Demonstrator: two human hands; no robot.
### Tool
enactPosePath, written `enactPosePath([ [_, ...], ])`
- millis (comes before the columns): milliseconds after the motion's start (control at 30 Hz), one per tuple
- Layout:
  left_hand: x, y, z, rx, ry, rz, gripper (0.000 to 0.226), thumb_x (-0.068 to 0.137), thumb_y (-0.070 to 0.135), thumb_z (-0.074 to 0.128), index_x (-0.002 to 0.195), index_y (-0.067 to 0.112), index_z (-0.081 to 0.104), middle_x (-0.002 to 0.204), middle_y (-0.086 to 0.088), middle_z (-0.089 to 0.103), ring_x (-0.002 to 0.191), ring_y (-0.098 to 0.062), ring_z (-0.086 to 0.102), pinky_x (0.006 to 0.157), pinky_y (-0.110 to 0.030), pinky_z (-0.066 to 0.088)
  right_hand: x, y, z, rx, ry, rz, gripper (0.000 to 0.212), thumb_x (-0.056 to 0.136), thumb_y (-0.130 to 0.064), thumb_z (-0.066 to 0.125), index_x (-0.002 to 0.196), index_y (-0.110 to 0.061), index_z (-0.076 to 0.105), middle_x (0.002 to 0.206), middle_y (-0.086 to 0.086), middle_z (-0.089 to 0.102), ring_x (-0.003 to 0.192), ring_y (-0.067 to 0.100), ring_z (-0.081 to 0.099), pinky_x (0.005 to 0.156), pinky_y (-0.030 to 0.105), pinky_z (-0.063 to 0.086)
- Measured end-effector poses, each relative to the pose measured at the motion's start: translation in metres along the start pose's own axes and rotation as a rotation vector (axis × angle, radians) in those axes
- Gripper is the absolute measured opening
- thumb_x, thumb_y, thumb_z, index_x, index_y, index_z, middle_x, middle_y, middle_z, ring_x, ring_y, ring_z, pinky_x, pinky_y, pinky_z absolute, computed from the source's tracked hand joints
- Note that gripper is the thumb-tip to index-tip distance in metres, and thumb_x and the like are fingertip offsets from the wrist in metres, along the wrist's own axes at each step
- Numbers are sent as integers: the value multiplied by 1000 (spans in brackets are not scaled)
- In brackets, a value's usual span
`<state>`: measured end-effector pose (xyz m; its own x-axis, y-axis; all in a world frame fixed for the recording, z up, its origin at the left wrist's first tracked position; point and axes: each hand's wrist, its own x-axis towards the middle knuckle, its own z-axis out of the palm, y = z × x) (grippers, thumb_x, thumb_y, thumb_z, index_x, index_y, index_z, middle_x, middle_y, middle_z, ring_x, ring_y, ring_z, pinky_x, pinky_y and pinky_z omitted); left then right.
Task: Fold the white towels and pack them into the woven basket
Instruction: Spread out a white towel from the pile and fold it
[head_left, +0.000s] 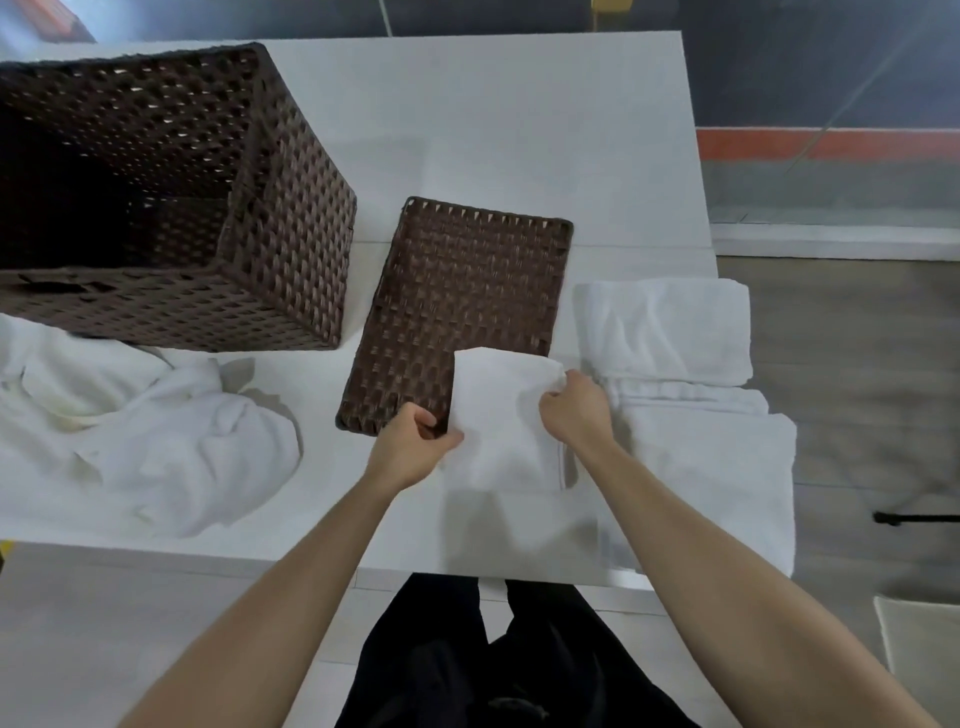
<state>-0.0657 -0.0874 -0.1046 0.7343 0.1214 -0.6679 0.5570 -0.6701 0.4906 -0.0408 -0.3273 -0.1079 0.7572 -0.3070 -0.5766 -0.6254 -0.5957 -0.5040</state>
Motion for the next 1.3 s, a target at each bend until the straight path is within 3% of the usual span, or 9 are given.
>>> enactPosePath([
  [200,17,-6,33,-123,-58,-221,100,45,74,93,122,19,60,114,5,70,101,-20,71,90,-44,64,13,-1,8,-158,-9,38,45,98,-13,57,140,-1,47,137,21,61,126,38,63,96,38,52],
  [433,6,5,27,-244,-88,-172,47,65,36,90,108,18,79,112,1,79,98,-20,74,83,-36,62,8,-25,-19,-431,79,-399,88,78,-8,77,151,-11,28,143,12,42,127,34,52,92,39,53],
  [600,-16,38,-5,-10,-46,60,32,70,34,84,96,24,69,94,6,72,88,-17,68,68,-30,53,7,-64,-47,-683,-201,-869,130,68,-28,91,168,-31,8,177,-6,-1,164,21,-8,129,64,2],
  [667,-32,56,-25,199,-21,224,30,73,33,87,88,25,62,84,10,66,78,-15,62,61,-28,44,0,-77,-50,-790,-273,-976,108,68,-36,89,160,-33,33,174,-9,20,164,17,-5,124,62,-16],
  [733,-48,73,-52,363,-1,310,35,74,33,90,97,27,63,90,12,67,83,-12,63,63,-28,44,-12,-87,-59,-789,-338,-1003,48,76,-33,81,121,-32,64,138,-11,62,154,20,34,130,58,-3],
  [800,-59,86,-83,392,23,340,39,72,35,91,102,30,67,98,11,69,90,-12,66,68,-31,51,-23,-86,-68,-627,-372,-964,19,80,-31,76,96,-28,65,98,-11,68,109,18,64,109,43,45],
  [933,-80,95,-141,112,-13,393,25,77,26,94,98,26,80,93,2,79,88,-19,75,66,-34,58,-55,-70,-91,-125,-315,-821,19,82,-34,78,92,-26,64,85,-11,66,74,6,60,66,28,49],
  [1100,-94,102,-141,-287,-80,464,28,91,32,86,114,18,79,113,-7,82,109,-34,77,97,-53,62,-87,-38,-109,350,-389,-531,32,81,-33,85,99,-10,71,94,12,72,82,18,69,76,35,50],
  [1300,-103,124,-99,58,-301,573,42,102,57,66,140,42,58,124,25,74,113,4,69,103,-30,54,-151,35,-102,648,-408,-228,47,81,-18,90,124,-18,72,115,6,79,107,28,76,93,45,62],
])
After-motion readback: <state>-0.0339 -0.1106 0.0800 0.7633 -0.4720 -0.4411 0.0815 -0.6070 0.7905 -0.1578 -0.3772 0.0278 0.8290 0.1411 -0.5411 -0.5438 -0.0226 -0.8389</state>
